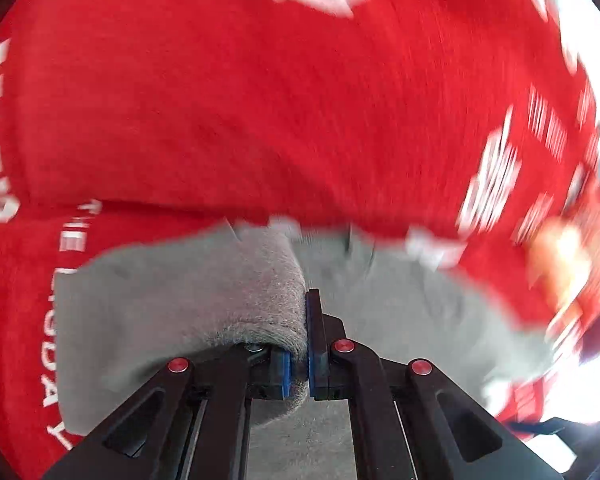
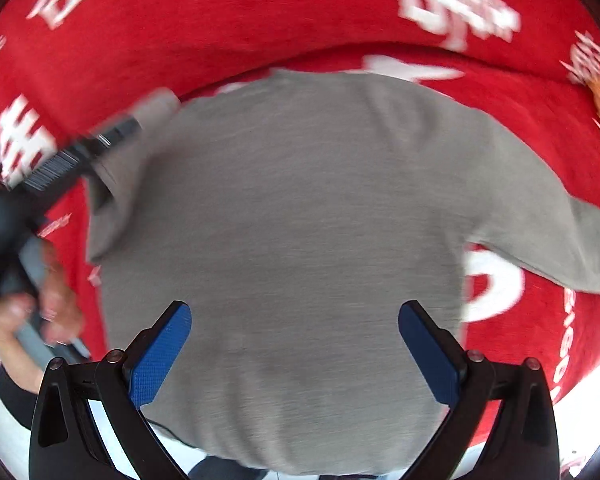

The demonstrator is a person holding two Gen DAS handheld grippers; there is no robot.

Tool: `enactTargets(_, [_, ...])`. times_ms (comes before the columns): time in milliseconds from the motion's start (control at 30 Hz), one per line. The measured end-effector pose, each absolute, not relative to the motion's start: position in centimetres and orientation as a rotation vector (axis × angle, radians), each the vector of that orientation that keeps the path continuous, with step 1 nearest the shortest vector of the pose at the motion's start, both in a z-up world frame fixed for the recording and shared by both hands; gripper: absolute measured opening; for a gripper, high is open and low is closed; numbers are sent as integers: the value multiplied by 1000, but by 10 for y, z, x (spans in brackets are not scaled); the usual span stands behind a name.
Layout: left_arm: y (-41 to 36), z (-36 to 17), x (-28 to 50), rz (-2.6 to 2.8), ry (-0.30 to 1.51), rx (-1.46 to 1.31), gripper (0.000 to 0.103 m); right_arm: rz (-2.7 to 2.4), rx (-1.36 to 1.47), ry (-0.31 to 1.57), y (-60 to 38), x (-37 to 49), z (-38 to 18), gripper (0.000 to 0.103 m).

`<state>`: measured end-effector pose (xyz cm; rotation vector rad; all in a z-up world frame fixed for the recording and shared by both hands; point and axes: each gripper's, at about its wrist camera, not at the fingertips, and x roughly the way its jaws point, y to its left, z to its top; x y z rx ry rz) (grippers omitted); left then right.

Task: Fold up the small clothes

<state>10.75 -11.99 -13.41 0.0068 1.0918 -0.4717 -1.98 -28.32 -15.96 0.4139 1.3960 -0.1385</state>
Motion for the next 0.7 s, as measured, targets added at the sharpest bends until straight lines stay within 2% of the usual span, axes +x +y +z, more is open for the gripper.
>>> enactTargets(100, [-157, -179, 96, -472, 1219, 130, 6, -184, 409, 1432, -306, -27, -177, 103])
enactTargets(167, [-162, -187, 88, -446, 1230, 180, 11, -196, 394, 1451, -321, -28, -183, 103])
enactTargets(200, [-161, -183, 83, -448, 1205, 196, 24, -198, 385, 1455, -324, -27, -185, 103])
enactTargets(233, [-159, -175, 77, -434, 1186, 232, 65, -197, 373, 1453, -327, -25, -184, 103])
enactTargets(267, [-156, -170, 74, -418, 1174, 247, 87, -195, 360, 1449, -327, -22, -183, 103])
enactTargets(300, [-149, -159, 69, -392, 1146, 255, 103, -190, 337, 1444, -326, -16, -182, 103])
enactTargets(400, [-104, -126, 62, -332, 1063, 243, 103, -130, 235, 1407, -307, 9, -173, 103])
enactTargets(500, [-51, -117, 76, -192, 1067, 216, 103, 0, 49, 1333, -258, 44, -162, 103])
enactTargets(700, [26, -168, 122, 125, 1213, 244, 103, 200, -454, 1171, -138, 84, -181, 103])
